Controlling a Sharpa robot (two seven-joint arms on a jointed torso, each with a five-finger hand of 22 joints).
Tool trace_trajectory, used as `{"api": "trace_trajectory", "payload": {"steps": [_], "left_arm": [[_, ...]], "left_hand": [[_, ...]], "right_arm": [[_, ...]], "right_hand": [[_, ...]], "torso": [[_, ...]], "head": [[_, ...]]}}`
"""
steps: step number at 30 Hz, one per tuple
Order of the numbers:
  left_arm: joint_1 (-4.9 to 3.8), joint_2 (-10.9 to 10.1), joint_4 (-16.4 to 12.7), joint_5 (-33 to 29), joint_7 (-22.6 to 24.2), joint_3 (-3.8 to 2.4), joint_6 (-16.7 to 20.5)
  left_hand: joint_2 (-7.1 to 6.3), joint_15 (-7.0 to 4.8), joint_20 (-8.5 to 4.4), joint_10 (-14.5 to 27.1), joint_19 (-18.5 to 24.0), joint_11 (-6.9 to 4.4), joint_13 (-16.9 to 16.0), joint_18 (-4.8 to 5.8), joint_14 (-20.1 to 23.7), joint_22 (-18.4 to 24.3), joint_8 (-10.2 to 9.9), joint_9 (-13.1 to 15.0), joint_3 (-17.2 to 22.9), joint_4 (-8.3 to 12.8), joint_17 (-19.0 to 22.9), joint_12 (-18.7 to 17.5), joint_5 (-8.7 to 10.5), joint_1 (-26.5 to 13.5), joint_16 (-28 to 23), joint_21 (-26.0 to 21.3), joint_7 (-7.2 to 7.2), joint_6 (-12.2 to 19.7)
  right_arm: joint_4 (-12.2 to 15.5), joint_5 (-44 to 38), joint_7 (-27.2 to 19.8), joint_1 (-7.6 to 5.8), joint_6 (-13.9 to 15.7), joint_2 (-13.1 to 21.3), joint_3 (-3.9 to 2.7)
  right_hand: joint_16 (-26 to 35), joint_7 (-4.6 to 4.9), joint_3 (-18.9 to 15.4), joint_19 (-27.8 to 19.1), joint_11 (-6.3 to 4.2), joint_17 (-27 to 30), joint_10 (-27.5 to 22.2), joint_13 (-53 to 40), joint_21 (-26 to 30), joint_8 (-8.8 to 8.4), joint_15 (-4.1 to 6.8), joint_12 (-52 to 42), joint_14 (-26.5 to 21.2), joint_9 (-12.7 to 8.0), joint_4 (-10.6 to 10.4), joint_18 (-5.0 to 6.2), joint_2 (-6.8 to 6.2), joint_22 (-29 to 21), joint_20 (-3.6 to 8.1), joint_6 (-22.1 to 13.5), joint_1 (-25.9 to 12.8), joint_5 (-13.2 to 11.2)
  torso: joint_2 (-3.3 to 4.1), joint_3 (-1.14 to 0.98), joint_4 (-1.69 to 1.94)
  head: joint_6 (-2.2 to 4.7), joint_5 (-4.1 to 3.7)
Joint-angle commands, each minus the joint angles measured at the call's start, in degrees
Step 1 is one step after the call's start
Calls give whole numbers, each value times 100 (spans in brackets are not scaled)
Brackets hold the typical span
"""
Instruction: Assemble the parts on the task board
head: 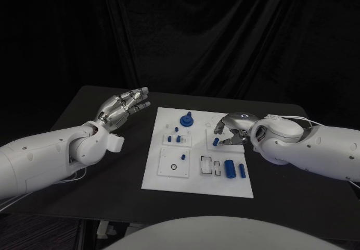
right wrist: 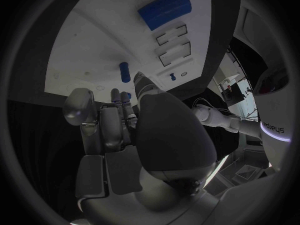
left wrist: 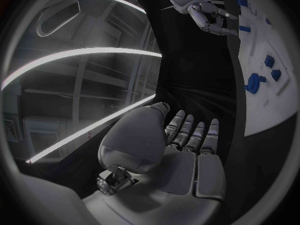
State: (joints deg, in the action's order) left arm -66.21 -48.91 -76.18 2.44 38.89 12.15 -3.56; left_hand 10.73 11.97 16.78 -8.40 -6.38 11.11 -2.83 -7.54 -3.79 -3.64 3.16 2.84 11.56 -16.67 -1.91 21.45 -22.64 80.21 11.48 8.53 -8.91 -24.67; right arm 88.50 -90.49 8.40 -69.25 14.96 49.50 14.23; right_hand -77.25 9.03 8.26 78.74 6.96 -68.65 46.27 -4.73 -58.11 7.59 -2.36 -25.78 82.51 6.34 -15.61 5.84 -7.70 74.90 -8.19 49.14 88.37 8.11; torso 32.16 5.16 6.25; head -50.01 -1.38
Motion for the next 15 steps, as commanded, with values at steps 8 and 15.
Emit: {"api": "trace_trajectory", "payload": {"steps": [8, 15], "left_arm": [[23, -29, -47, -9, 473, -6, -118], [31, -41, -59, -9, 452, -6, -151]], "left_hand": [[-13, 25, 1, 9, 46, 23, 6, -8, 1, 9, -11, -5, -26, -1, 3, -35, -57, 77, 4, -24, -310, 13], [-10, 29, 3, -9, 39, 39, 1, -7, -2, 6, -9, -4, -25, 5, 2, -5, -128, 131, 13, -17, -316, 8]], "right_arm": [[-249, -116, -111, 98, 53, -199, -3], [-435, -117, -167, 200, 70, -328, -4]], "right_hand": [[60, -114, 71, -28, 35, 63, 22, 41, 85, -51, -9, 106, -54, -26, 114, 42, 27, 669, 0, 18, 165, 287], [62, -136, 128, -37, 33, 72, 86, 51, 104, -19, -7, 126, -62, -13, 164, 46, 62, 668, -1, 116, 227, 426]], "torso": [[-2, 6, -4], [-9, 6, 0]], "head": [[1, 11], [1, 14]]}}
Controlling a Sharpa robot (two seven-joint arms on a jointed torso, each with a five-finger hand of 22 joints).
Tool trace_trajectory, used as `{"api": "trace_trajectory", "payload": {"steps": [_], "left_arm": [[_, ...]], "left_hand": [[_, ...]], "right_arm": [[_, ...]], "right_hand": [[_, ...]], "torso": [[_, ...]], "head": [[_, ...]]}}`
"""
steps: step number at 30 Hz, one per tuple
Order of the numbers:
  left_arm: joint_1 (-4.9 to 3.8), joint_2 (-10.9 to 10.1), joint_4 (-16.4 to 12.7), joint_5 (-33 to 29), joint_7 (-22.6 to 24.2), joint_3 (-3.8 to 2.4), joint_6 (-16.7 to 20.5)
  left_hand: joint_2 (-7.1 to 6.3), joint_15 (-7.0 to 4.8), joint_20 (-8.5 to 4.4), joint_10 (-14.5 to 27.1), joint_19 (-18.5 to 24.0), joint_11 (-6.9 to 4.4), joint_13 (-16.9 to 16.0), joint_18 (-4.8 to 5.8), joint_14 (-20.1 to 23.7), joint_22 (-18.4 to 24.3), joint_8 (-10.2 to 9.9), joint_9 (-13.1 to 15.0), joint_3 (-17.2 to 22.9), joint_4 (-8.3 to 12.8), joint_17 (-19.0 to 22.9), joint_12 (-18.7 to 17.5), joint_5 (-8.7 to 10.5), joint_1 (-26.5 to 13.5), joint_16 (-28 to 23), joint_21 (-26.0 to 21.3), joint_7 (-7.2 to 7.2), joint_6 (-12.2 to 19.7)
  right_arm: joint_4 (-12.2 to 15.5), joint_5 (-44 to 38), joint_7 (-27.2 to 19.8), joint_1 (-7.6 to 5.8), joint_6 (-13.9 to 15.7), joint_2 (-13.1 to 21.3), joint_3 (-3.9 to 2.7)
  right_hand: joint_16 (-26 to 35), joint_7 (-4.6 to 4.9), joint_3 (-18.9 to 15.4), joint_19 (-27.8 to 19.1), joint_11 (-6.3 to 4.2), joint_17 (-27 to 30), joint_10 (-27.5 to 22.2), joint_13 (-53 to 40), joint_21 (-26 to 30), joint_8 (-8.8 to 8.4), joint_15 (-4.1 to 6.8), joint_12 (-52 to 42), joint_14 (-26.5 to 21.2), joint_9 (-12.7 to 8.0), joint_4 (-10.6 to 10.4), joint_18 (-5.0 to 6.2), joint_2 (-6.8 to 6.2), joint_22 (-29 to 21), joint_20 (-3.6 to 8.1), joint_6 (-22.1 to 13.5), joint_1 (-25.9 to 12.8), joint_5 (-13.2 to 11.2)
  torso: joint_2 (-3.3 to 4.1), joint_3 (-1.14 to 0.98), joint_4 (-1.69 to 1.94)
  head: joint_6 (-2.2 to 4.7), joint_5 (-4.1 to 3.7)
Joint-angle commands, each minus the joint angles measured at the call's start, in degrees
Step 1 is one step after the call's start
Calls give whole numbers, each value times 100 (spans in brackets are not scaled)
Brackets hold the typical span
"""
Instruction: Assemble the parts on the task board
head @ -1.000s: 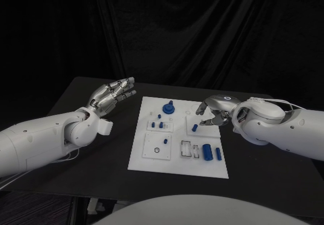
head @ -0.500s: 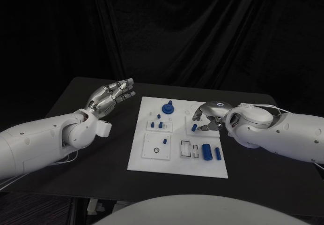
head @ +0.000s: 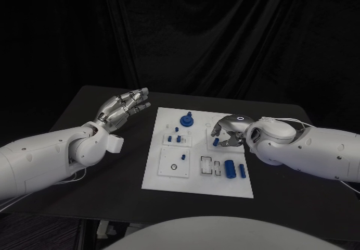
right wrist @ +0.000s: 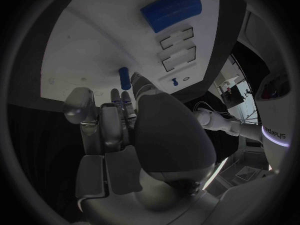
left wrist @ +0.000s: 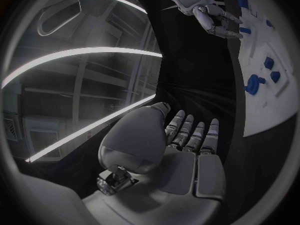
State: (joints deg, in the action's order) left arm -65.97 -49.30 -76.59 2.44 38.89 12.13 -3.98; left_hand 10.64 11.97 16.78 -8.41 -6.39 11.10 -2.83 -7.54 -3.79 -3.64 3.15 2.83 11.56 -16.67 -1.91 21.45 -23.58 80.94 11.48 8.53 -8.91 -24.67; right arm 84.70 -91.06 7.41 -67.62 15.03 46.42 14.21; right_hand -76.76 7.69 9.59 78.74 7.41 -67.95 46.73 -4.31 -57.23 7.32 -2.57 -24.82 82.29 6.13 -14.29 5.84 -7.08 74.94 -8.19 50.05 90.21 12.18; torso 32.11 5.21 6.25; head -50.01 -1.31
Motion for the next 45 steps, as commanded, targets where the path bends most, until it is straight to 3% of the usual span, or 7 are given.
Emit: {"api": "trace_trajectory", "payload": {"steps": [1, 11, 26, 29, 36, 40, 45], "left_arm": [[8, -7, -21, -9, 447, -4, -115], [20, -26, -24, -9, 407, -4, -150], [51, -12, -13, -9, 309, -4, -238], [54, -15, -12, -9, 288, -4, -249], [58, -31, -14, -9, 248, -4, -263], [59, -40, -18, -10, 230, -4, -257], [60, -54, -28, -10, 208, -4, -253]], "left_hand": [[-2, 30, 3, -11, 36, 41, 1, -6, -2, 5, -9, -3, -24, 6, 2, -3, -48, 70, 14, -13, -317, 10], [-7, 33, 3, -26, 28, 49, -1, -2, -3, 3, -4, -1, -15, 13, 2, 17, -119, 135, 18, -6, -322, -11], [-8, 38, 4, -53, 33, 72, -5, 8, 0, 8, 11, 7, 8, 20, 3, 50, -185, 217, 15, -16, -339, -71], [-8, 36, 3, -57, 31, 78, -5, 9, 2, 7, 13, 9, 11, 20, 4, 55, -189, 226, 13, -13, -344, -83], [-8, 36, 3, -57, 31, 78, -5, 9, 2, 7, 13, 9, 11, 20, 4, 55, -189, 226, 13, -13, -344, -83], [-8, 36, 3, -62, 35, 84, -6, 10, 5, 9, 17, 11, 14, 20, 5, 60, -193, 236, 9, -18, -348, -99], [-10, 35, 3, -70, 35, 87, -8, 11, 6, 9, 20, 13, 15, 20, 5, 73, -194, 241, 9, -18, -351, -113]], "right_arm": [[-73, -60, -76, 48, 75, -33, -3], [-218, -60, -123, 100, 103, -133, -3], [-340, -60, -286, 107, 315, -227, -4], [-346, -60, -330, 107, 392, -227, -4], [-251, -60, -367, 103, 549, -167, -8], [-108, -60, -334, 42, 589, -86, -15], [232, -60, -244, -201, 614, 79, -18]], "right_hand": [[12, -1, 4, -37, -14, 2, 54, 9, 16, 15, 14, 32, -41, 12, 36, 46, 4, 664, 0, 44, 48, 39], [-34, -1, 217, 0, -84, -47, 388, 6, -65, 249, 74, 41, -11, 172, 100, 35, 54, 689, 49, 568, 159, 311], [-117, -34, 386, 89, -287, -162, 996, -63, -265, 532, 238, -28, 71, 496, 168, 5, 177, 735, 192, 1051, 133, 242], [-73, -58, 466, 79, -368, -100, 1263, -105, -221, 626, 313, -78, 58, 627, 324, 16, 257, 722, 258, 1163, 266, 307], [-7, -67, 499, 63, -400, -16, 1383, -122, -180, 655, 342, -56, 31, 720, 437, 20, 241, 710, 297, 1177, 327, 332], [0, -74, 496, 72, -407, -14, 1419, -124, -204, 672, 348, -32, 34, 758, 446, 14, 222, 717, 306, 1202, 308, 312], [-4, -81, 496, 85, -412, -25, 1441, -122, -237, 678, 354, -9, 43, 782, 451, 7, 210, 725, 311, 1213, 297, 292]], "torso": [[-6, 2, 0], [-7, 2, -1], [-5, 0, -3], [-6, 0, -4], [-4, -2, -4], [-7, 1, 0], [-7, -3, -1]], "head": [[1, 8], [1, 23], [1, 22], [1, 37], [1, 63], [1, 64], [1, 92]]}}
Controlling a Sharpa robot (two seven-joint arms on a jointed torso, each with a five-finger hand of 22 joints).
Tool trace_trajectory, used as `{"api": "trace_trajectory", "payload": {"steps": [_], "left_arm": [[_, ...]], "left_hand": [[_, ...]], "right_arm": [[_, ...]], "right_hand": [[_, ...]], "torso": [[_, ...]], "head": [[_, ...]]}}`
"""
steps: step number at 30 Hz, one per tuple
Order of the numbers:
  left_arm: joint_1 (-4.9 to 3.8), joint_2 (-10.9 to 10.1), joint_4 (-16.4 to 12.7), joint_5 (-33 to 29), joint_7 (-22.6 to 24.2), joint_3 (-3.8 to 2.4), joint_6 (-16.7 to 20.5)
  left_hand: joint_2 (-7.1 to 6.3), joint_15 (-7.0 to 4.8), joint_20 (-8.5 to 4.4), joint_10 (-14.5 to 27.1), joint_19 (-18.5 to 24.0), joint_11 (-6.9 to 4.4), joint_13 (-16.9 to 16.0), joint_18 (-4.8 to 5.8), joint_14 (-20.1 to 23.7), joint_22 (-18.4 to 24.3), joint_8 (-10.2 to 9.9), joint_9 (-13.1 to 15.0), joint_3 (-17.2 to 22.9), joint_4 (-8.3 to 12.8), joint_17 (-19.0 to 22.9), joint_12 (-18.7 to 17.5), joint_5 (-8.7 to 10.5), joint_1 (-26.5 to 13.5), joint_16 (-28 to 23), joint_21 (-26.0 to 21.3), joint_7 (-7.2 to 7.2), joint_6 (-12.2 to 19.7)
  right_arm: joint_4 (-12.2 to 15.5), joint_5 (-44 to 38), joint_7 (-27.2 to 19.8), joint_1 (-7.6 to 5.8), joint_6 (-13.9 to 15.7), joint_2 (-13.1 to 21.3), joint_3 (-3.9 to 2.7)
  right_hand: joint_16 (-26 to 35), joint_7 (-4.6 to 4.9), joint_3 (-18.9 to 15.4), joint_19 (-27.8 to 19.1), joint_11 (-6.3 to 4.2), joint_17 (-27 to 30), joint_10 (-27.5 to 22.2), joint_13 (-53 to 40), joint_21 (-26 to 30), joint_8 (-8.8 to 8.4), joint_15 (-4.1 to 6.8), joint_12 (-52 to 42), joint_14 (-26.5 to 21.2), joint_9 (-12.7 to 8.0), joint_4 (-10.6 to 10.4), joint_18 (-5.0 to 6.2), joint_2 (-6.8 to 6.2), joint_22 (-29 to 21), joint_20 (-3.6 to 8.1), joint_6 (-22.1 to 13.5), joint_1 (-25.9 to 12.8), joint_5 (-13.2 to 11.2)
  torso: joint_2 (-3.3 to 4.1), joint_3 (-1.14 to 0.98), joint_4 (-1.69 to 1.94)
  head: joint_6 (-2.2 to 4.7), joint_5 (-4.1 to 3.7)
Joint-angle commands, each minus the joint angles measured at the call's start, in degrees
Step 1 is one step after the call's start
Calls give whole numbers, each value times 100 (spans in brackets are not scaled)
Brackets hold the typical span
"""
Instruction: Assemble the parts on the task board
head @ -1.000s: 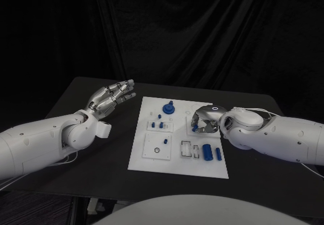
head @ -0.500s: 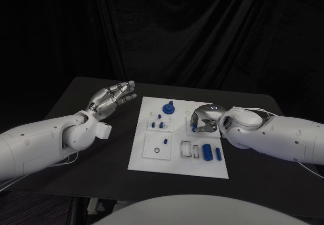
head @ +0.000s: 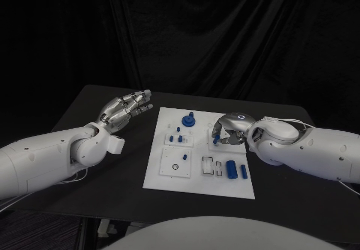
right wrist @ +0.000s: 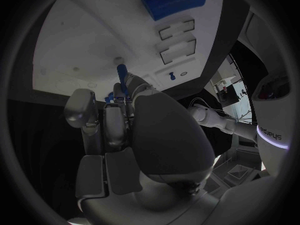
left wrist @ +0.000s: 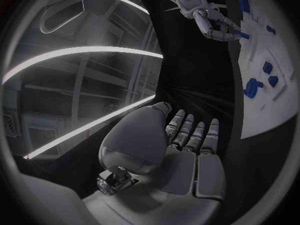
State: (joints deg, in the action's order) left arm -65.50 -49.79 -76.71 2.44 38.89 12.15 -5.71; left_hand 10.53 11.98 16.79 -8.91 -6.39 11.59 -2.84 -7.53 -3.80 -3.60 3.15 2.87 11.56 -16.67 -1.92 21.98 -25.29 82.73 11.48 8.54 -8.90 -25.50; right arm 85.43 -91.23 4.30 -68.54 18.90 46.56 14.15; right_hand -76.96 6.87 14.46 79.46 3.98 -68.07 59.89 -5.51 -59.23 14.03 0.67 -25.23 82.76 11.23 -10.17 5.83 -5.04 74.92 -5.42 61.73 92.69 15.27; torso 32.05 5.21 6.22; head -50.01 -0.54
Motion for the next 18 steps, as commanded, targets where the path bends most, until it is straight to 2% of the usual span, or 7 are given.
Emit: {"api": "trace_trajectory", "payload": {"steps": [1, 5, 9, 13, 18], "left_arm": [[13, -9, -18, -10, 203, -6, -79], [13, -29, -26, -10, 188, -6, -71], [13, -24, -21, -10, 184, -6, -70], [13, -8, -19, -10, 199, -6, -90], [14, 29, -10, -9, 201, -6, -104]], "left_hand": [[0, 33, 2, -25, 34, 40, -8, 10, 6, 5, 22, 10, 15, 19, 5, 28, -24, 66, 11, -16, -354, -36], [-2, 33, 2, -31, 33, 43, -9, 10, 5, 4, 25, 12, 14, 18, 4, 36, -25, 70, 15, -15, -356, -49], [-6, 33, 2, -40, 33, 47, -11, 10, 4, 4, 27, 13, 13, 16, 4, 47, -27, 73, 18, -13, -360, -55], [-6, 33, 2, -40, 33, 47, -11, 10, 4, 4, 27, 13, 13, 16, 4, 47, -27, 73, 18, -13, -360, -55], [0, 34, 2, -50, 35, 56, -11, 11, 5, 6, 31, 14, 16, 10, 4, 52, -33, 84, 15, -17, -367, -64]], "right_arm": [[250, -43, 90, -168, 229, 102, -12], [651, -43, 166, -363, 209, 209, -12], [1036, -65, 177, -457, 164, 195, -11], [1230, -341, 148, -450, 111, 46, -9], [1296, -707, 83, -320, 5, -300, -8]], "right_hand": [[9, -1, 8, 20, -70, -26, 131, 0, -55, 8, 31, 40, 4, 279, 39, 5, 2, 732, 35, 47, 43, -26], [-79, -15, 14, 127, -86, -159, 190, 5, -311, 14, 47, 99, 85, 334, 28, -43, -4, 797, 50, 65, 2, -77], [-107, -22, 12, 160, -91, -202, 216, 9, -378, 7, 53, 137, 117, 361, 19, -55, -15, 814, 58, 61, -26, -115], [-125, -25, 14, 174, -94, -230, 226, 11, -408, -3, 56, 157, 133, 371, 19, -61, -21, 821, 61, 49, -33, -121], [-119, -30, 11, 186, -96, -221, 249, 15, -423, -29, 58, 196, 141, 385, 10, -64, -45, 824, 65, 26, -61, -143]], "torso": [[-3, -1, 2], [-5, 5, 3], [-1, 7, 13], [1, 7, 7], [-1, 12, -4]], "head": [[1, 25], [1, 43], [1, 48], [1, 58], [1, 120]]}}
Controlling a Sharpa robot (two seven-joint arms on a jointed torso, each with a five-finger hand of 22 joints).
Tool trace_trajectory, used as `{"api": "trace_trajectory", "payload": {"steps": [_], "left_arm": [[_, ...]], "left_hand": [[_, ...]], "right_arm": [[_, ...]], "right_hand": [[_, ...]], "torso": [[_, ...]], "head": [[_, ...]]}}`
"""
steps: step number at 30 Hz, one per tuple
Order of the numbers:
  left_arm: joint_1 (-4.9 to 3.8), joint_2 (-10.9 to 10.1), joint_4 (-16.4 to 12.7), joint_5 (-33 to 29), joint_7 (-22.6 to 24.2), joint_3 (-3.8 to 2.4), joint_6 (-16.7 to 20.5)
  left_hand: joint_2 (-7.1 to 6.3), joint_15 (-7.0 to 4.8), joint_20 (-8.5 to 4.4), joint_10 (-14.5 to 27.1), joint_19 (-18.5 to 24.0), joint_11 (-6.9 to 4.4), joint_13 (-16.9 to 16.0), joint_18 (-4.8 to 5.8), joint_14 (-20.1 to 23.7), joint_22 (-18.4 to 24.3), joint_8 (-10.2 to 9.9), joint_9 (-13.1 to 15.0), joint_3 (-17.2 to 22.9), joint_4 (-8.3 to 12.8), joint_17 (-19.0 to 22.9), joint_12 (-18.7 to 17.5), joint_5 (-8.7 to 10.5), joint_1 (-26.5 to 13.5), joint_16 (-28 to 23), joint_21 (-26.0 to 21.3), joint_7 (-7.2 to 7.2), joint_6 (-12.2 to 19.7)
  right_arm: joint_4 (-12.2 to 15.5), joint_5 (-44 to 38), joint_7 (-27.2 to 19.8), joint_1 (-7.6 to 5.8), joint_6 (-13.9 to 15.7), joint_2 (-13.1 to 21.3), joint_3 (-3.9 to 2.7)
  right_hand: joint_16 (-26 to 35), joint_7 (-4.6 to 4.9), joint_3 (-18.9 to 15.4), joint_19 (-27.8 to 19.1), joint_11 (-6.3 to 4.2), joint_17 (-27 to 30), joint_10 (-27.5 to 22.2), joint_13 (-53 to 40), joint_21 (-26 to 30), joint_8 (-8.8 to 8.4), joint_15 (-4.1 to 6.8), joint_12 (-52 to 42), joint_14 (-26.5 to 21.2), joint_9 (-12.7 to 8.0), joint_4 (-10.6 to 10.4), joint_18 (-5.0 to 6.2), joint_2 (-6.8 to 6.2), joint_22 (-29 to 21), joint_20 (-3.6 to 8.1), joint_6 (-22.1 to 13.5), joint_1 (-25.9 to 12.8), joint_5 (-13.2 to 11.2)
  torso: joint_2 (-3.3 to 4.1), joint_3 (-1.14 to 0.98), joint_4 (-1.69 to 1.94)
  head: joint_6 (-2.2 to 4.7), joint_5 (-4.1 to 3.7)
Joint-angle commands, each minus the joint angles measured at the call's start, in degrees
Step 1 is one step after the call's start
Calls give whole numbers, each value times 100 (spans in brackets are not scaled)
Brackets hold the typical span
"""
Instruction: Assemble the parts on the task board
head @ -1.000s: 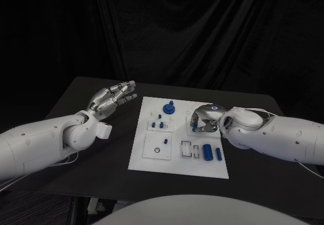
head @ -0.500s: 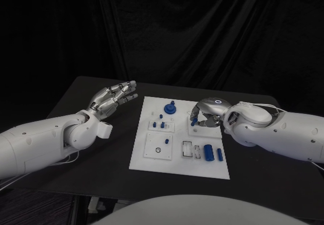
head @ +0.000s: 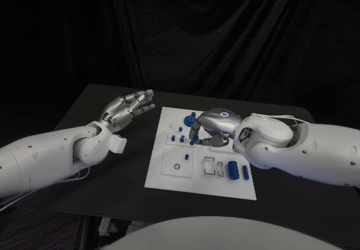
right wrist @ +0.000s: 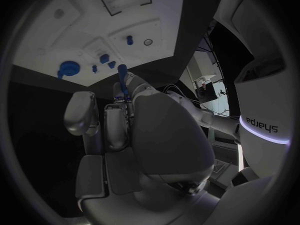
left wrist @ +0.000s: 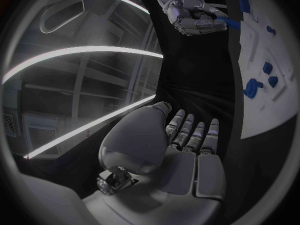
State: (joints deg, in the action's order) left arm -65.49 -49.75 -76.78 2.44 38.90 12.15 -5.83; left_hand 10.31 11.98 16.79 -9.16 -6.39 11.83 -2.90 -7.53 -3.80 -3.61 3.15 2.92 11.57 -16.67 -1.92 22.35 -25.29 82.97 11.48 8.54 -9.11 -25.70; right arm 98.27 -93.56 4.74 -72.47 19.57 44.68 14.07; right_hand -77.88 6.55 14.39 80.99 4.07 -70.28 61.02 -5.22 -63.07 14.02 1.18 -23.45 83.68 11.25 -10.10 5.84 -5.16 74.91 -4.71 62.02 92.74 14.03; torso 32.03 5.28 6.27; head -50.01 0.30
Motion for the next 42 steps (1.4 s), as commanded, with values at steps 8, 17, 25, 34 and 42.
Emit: {"api": "trace_trajectory", "payload": {"steps": [8, 17, 25, 34, 42], "left_arm": [[14, 36, -19, -9, 246, -6, -104], [15, 49, -50, -9, 281, -6, -116], [15, 69, -55, -9, 256, -6, -137], [24, 87, -44, -9, 230, -6, -151], [30, 84, -39, -9, 206, -6, -152]], "left_hand": [[32, 36, 2, -42, 28, 34, -8, 12, 3, 2, 38, 12, 24, 9, 3, 36, -37, 72, 22, -7, -345, -73], [40, 39, 2, -95, 11, 38, -15, 11, -7, -5, 52, 17, 44, 13, 0, 96, -71, 112, 36, 10, -342, -122], [39, 40, 2, -109, 15, 43, -16, 11, -6, -2, 54, 18, 50, 14, 2, 112, -84, 125, 31, 3, -342, -132], [39, 40, 2, -113, 17, 45, -16, 11, -3, 0, 54, 17, 52, 15, 3, 114, -87, 130, 24, 0, -343, -126], [38, 41, 2, -116, 20, 47, -17, 12, -2, 1, 53, 17, 54, 15, 3, 118, -88, 134, 23, -3, -344, -124]], "right_arm": [[-195, -708, -71, 310, -178, -579, 0], [-516, -911, -110, 520, -278, -916, -1], [-627, -974, -47, 596, -358, -970, -1], [-670, -984, -37, 669, -385, -1003, -1], [-679, -985, -57, 746, -378, -1014, -2]], "right_hand": [[-11, 2, 32, 26, -106, 22, 148, -10, -12, -55, 9, 53, 46, 390, 20, -59, -54, 817, -3, -27, -52, -20], [14, 4, 53, 14, -110, 52, 193, -12, 17, -74, 11, 82, 34, 406, 51, -54, -78, 810, -1, -21, -28, -2], [25, 5, 58, 7, -114, 65, 225, -18, 33, -85, 13, 86, 28, 412, 59, -51, -86, 806, 1, -22, -26, -1], [26, 5, 62, 4, -116, 64, 249, -22, 35, -93, 15, 94, 27, 419, 59, -51, -89, 805, 2, -18, -35, -15], [26, -2, 70, 5, -127, 60, 290, -31, 28, -92, 22, 101, 28, 434, 70, -52, -91, 807, 6, 8, -33, -21]], "torso": [[11, -11, -3], [2, -13, 27], [12, -8, 43], [17, -9, 39], [15, -11, 33]], "head": [[1, 101], [1, 118], [1, 111], [1, 103], [1, 122]]}}
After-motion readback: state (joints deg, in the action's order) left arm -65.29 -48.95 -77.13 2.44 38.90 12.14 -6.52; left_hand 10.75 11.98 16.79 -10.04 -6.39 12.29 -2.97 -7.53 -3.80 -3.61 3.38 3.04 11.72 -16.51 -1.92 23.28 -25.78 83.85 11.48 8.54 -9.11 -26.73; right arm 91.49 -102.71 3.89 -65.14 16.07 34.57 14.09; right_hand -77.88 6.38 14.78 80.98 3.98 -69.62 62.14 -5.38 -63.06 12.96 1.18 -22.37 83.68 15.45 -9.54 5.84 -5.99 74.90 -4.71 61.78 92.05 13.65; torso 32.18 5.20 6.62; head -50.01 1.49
